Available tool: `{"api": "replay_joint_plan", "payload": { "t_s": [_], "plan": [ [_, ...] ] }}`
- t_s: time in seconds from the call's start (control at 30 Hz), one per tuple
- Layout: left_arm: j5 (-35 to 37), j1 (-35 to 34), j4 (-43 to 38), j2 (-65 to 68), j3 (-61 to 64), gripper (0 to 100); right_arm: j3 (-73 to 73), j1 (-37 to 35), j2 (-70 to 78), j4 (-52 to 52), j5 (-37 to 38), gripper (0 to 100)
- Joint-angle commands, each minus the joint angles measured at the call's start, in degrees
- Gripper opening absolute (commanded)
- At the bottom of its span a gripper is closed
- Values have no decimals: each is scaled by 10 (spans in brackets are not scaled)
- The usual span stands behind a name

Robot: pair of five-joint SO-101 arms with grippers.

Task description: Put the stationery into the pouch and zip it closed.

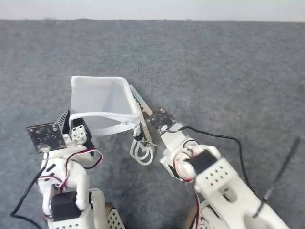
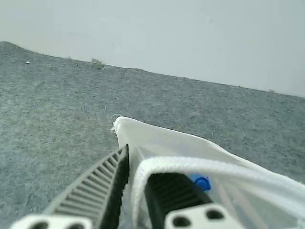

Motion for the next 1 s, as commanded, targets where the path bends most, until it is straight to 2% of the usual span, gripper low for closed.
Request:
{"api": "replay_joint_plan", "payload": {
  "t_s": [0.0, 0.17, 0.23, 0.4, 0.73, 0.97],
  "plan": [
    [8, 1, -15, -12, -46, 12, 17, 5, -73, -55, -40, 6],
    [4, 17, -13, -11, -79, 12, 76, 5, -135, -137, -48, 6],
    [-20, 38, -11, -11, -85, 12, 92, 5, -155, -162, -49, 6],
    [-34, 49, -15, -11, -99, 12, 131, 5, -202, -222, -114, 6],
    [-55, 54, 27, -4, -199, 12, 140, 8, -278, -227, -171, 6],
    [-50, 55, 40, 173, -315, 12, 192, 10, -320, -279, -178, 6]
  ]
}}
